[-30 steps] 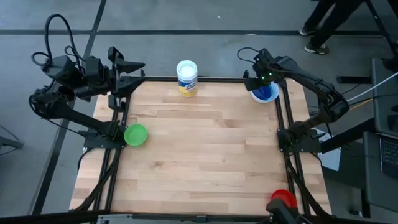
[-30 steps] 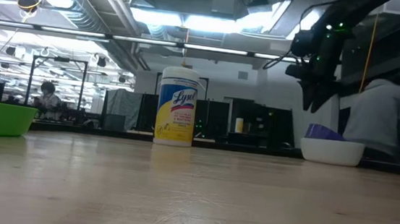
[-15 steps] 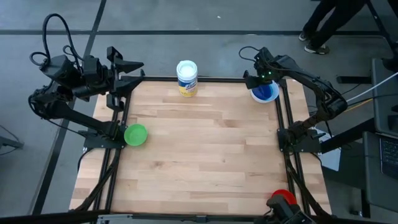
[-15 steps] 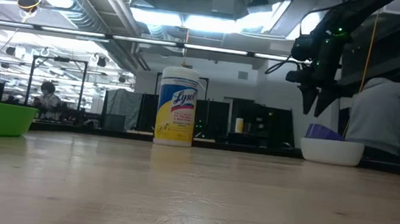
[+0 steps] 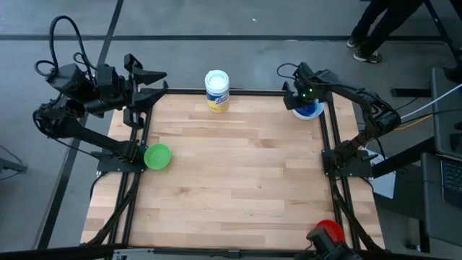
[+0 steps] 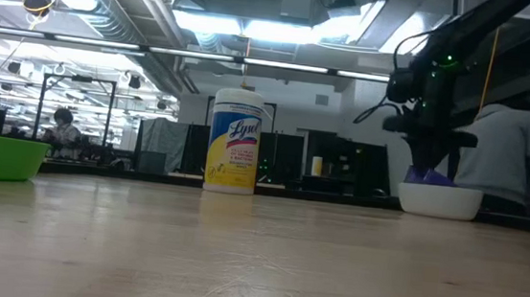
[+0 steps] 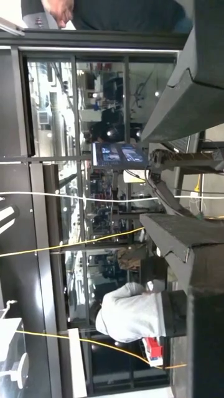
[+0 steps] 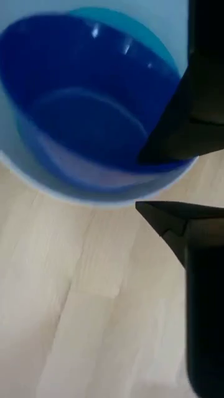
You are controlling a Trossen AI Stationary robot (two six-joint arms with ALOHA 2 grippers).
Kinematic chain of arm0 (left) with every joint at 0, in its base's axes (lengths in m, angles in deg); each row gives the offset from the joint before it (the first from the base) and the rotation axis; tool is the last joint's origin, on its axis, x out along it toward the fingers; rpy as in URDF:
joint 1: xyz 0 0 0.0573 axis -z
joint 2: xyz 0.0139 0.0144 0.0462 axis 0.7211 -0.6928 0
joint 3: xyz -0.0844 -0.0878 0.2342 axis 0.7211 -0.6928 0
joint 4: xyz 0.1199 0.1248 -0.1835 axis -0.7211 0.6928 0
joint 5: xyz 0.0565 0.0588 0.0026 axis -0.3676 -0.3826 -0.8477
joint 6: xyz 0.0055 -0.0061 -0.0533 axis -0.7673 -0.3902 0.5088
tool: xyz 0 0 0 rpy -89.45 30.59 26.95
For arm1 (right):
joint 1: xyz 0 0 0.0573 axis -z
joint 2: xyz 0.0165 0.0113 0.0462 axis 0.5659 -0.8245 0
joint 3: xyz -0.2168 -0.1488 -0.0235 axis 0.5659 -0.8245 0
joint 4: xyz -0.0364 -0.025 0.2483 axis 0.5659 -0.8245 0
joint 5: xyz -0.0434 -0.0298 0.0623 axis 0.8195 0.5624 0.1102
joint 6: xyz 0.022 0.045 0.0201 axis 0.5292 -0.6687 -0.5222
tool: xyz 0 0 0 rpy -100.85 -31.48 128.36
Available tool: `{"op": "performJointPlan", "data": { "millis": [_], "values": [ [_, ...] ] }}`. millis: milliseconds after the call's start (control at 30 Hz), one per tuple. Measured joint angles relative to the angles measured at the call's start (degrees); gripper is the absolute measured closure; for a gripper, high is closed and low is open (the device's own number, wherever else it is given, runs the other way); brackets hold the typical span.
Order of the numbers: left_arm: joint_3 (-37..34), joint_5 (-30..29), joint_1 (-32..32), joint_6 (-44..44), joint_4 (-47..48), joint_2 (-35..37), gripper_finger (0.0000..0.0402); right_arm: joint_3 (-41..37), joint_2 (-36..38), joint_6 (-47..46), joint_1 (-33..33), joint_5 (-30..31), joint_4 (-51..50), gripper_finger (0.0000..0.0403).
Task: Nest bowls inside each other
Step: Stack the blue bowl on the light blue bowl
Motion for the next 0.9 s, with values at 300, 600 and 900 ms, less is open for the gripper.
{"op": "performJointPlan", "data": {
  "millis": [300,600,900],
  "values": [
    [0.0,-0.81,0.0,0.09,-0.53,0.0,0.0208,-1.7,-0.02,-0.05,0.02,5.3,-1.22,0.0395],
    [0.0,-0.52,0.0,0.55,-0.94,0.0,0.0208,-1.7,0.07,-0.26,-0.85,-0.27,0.9,0.0332],
    [0.0,-0.7,2.5,0.17,-1.41,0.0,0.0208,-1.7,0.08,-2.7,-0.16,3.06,-1.35,0.0252]
  ]
}}
